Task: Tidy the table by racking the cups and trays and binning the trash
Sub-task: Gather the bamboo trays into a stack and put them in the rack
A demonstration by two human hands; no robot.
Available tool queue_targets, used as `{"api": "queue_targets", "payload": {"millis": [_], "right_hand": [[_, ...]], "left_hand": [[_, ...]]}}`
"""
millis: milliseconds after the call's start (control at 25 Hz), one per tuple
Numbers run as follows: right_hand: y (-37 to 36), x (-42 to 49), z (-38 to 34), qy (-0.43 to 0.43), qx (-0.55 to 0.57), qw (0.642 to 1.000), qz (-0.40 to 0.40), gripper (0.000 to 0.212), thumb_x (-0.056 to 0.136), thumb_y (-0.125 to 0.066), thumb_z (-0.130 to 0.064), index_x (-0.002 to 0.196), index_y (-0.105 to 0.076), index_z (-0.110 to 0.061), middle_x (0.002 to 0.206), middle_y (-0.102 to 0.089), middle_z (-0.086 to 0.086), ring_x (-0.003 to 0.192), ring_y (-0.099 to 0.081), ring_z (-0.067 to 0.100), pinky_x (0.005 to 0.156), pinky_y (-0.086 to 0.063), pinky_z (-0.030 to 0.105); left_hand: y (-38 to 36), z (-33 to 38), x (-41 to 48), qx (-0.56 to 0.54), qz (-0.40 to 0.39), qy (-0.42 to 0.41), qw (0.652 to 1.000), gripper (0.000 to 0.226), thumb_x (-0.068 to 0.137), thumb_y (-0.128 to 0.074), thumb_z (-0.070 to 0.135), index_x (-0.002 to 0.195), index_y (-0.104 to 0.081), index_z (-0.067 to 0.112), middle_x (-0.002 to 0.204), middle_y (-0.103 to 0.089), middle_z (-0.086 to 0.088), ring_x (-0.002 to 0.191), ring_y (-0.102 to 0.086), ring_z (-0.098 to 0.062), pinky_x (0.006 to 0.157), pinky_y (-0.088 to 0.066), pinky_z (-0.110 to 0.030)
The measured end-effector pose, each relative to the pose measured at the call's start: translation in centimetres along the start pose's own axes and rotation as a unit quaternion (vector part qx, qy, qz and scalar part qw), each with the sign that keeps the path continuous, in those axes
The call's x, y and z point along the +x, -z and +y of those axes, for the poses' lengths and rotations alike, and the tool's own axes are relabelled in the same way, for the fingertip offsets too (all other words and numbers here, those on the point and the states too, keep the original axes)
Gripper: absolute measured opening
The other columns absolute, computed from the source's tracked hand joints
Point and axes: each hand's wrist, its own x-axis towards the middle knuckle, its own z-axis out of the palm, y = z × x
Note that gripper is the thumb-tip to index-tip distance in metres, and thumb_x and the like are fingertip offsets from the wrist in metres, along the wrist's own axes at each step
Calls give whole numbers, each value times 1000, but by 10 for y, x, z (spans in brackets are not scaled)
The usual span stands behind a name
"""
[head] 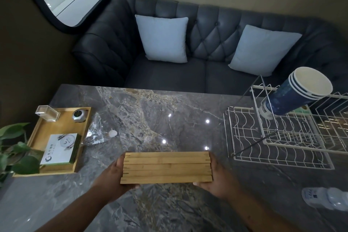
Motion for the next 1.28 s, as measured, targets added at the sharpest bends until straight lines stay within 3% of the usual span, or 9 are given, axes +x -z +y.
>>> {"api": "queue_targets", "payload": {"millis": [240, 360, 440, 600, 680, 800, 920, 1040, 1280], "right_hand": [[10, 1, 1, 13, -46, 998, -28, 119, 61, -76, -64, 150, -1, -40, 150, -38, -11, 133, -45, 13, 108, -40, 34], [5, 1, 3, 8, -70, 997, -14, 116, 69, -70, -65, 156, -2, -29, 153, -38, -6, 135, -44, 17, 110, -41, 40], [3, -1, 3, 8, -58, 998, -8, 112, 69, -71, -65, 154, -6, -32, 148, -43, -10, 131, -47, 14, 107, -45, 39], [14, -6, -2, 29, -53, 998, -5, 94, 63, -73, -69, 134, -13, -52, 118, -36, -33, 113, -50, 1, 85, -40, 16], [21, -7, -7, 38, -74, 997, 10, 96, 62, -71, -71, 137, -15, -49, 117, -33, -34, 110, -48, 2, 82, -36, 12], [24, -6, -10, 69, -136, 988, 24, 108, 66, -64, -74, 151, -9, -37, 150, -28, -14, 131, -39, 11, 107, -38, 32], [23, -2, -31, 127, -251, 959, 16, 104, 71, -56, -70, 153, -9, -26, 160, -22, 2, 151, -16, 26, 124, -14, 45], [12, 11, -71, 160, -321, 933, -10, 102, 71, -66, -58, 150, -18, -15, 152, -32, 13, 148, -20, 37, 124, -5, 51], [-31, 36, -146, 153, -353, 922, -46, 102, 66, -79, -40, 146, -22, -11, 134, -42, 19, 121, -42, 40, 112, -29, 56]], "left_hand": [[7, 2, 6, 0, -47, 2, 999, 144, 47, -87, 64, 157, 0, 33, 145, -51, 6, 135, -51, -20, 105, -51, -39], [2, 3, 6, -7, -22, -4, 1000, 116, 57, -86, 54, 146, -14, 38, 123, -57, 11, 120, -62, -18, 83, -51, -23], [1, 5, 6, -13, -8, 0, 1000, 102, 62, -85, 51, 140, -20, 41, 115, -59, 13, 111, -66, -15, 74, -47, -20], [2, 3, 8, -11, -11, 3, 1000, 104, 65, -84, 49, 145, -19, 37, 124, -64, 7, 111, -66, -15, 80, -53, -26], [1, 3, 8, -7, -13, 5, 1000, 105, 65, -84, 48, 145, -18, 35, 125, -64, 6, 112, -66, -16, 79, -52, -26], [0, 2, 8, -7, -12, 8, 1000, 104, 65, -84, 47, 145, -17, 36, 124, -64, 7, 110, -67, -16, 75, -47, -22], [-1, 0, 8, -11, -14, 14, 1000, 104, 65, -83, 47, 145, -17, 36, 123, -65, 6, 109, -66, -15, 76, -47, -22], [-1, -1, 9, -10, -19, 20, 1000, 105, 64, -82, 47, 145, -17, 34, 122, -66, 3, 109, -67, -17, 76, -49, -24], [2, -3, 7, -27, -23, 9, 999, 97, 63, -83, 43, 137, -21, 40, 108, -66, 10, 93, -67, -12, 72, -53, -26]]}}
